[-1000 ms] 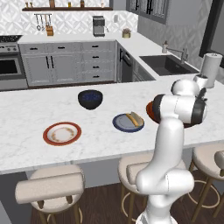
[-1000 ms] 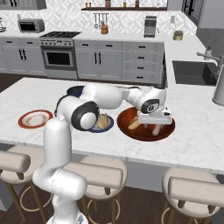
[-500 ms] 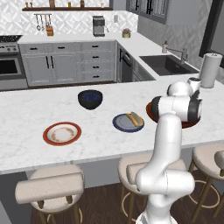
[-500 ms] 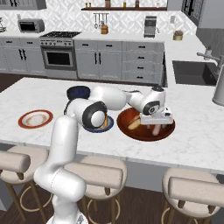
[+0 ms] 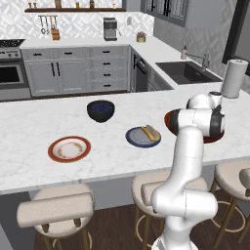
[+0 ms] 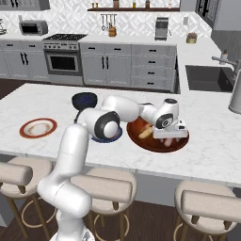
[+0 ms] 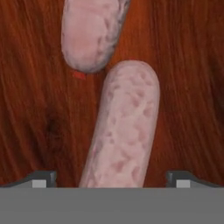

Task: Place one bun and one sausage from the bowl on each plate.

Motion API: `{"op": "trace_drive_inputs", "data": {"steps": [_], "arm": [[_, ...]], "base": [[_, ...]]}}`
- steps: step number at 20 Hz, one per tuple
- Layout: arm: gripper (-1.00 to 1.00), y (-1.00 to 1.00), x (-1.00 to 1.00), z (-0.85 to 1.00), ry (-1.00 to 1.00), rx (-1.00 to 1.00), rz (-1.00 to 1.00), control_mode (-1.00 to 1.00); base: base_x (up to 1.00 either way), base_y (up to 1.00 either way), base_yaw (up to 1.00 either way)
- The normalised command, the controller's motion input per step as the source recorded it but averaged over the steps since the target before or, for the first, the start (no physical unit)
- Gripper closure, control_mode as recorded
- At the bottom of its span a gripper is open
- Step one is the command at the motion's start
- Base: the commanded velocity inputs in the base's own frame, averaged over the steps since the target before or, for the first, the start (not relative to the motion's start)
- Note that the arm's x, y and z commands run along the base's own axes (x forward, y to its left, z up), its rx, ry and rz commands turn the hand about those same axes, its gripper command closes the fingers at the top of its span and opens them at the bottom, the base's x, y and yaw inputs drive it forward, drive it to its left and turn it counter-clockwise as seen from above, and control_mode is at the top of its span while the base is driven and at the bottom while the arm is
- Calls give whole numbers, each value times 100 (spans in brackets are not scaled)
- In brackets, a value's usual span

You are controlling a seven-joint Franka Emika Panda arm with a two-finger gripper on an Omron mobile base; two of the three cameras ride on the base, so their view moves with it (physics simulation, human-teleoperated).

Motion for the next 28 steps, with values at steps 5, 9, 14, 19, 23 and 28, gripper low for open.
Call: {"op": "trace_drive_inputs", "data": {"steps": [5,9,14,19,23,28], "arm": [[100,0,0,0,0,0,0,-100],[100,-6,0,-1,-1,0,2,-100],[100,5,-8,45,0,0,-2,-100],[100,58,-64,70,1,0,0,-100],[100,100,-67,5,0,-1,0,-100],[100,100,-49,9,4,0,0,-100]], "base": [[0,0,0],[0,0,0],[0,0,0],[0,0,0],[0,0,0],[0,0,0]]}}
